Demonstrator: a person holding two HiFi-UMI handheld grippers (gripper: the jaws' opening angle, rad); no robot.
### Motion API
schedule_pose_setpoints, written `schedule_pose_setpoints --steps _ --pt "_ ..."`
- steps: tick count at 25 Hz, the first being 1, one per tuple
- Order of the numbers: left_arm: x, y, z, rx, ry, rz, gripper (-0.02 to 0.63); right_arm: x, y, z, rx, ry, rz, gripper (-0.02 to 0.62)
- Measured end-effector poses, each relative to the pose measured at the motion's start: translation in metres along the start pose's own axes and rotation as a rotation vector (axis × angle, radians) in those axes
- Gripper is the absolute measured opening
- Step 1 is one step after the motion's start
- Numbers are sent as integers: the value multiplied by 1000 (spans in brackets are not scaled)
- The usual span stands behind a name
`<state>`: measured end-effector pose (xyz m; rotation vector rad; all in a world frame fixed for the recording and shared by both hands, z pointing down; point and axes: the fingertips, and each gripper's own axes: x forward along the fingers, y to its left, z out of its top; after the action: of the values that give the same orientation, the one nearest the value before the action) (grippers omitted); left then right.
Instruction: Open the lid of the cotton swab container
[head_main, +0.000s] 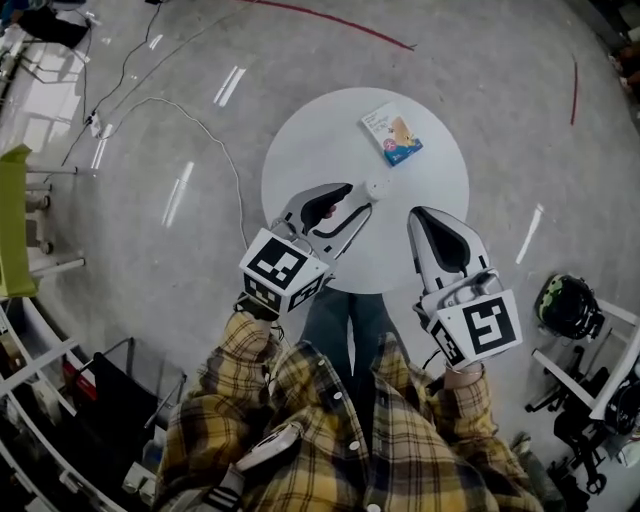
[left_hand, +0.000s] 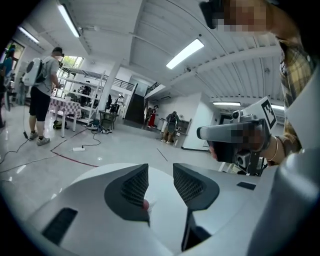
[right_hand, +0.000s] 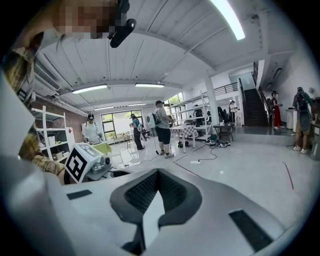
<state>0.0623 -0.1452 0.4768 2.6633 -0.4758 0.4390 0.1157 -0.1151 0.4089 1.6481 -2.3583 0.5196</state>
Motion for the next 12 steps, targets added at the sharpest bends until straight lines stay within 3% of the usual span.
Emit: schedule_pose_setpoints --steps 6,12 --pt "29 10 -41 25 74 -48 195 5 -4 -19 18 34 -7 17" --pt "56 21 -85 216 214 -149 247 10 -7 -32 41 58 -17 17"
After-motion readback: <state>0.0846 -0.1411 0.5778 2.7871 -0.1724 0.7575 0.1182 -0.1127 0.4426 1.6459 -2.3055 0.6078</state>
